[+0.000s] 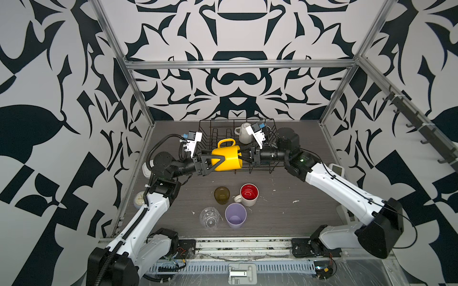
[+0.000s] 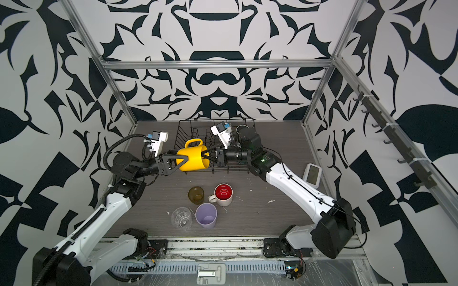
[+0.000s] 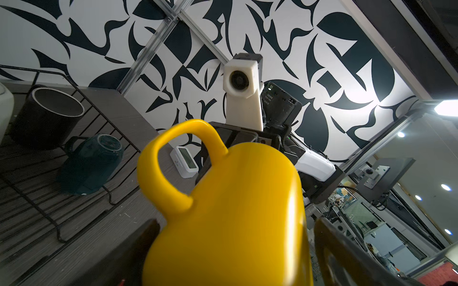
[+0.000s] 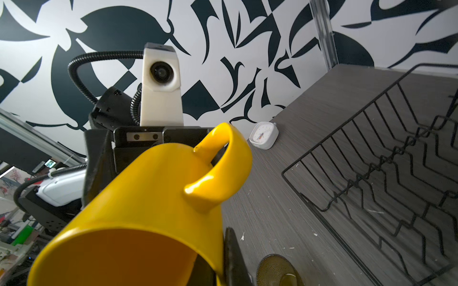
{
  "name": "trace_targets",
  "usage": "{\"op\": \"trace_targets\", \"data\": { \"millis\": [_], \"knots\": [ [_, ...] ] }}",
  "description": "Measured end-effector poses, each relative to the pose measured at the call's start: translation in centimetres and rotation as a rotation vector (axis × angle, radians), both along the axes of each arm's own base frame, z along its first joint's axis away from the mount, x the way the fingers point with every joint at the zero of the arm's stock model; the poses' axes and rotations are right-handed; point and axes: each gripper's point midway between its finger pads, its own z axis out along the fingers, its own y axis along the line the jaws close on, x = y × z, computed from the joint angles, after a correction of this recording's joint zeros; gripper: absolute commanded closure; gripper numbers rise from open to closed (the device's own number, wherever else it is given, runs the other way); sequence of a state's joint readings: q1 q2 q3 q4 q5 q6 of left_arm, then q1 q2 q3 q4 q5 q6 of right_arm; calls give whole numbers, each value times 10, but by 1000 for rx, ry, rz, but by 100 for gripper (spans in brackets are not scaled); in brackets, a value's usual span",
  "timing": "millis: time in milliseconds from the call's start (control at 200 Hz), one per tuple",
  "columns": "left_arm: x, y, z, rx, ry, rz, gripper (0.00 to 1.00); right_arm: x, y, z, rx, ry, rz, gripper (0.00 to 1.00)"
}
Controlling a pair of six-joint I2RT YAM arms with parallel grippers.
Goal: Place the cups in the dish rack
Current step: 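Carry the yellow mug above the rack while the left gripper reaches toward it, then close the left gripper on the yellow mug held by the right gripper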
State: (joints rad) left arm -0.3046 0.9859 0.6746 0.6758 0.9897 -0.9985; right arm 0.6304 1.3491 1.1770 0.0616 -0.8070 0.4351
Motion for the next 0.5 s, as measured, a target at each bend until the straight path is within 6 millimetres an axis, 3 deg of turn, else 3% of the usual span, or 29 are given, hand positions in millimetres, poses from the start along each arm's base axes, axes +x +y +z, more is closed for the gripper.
{"op": "trace_targets", "data": {
  "millis": [500],
  "knots": [
    [-23, -9, 0, 15, -13, -117, 1, -6, 3, 18, 11, -235, 60, 100]
  ]
}}
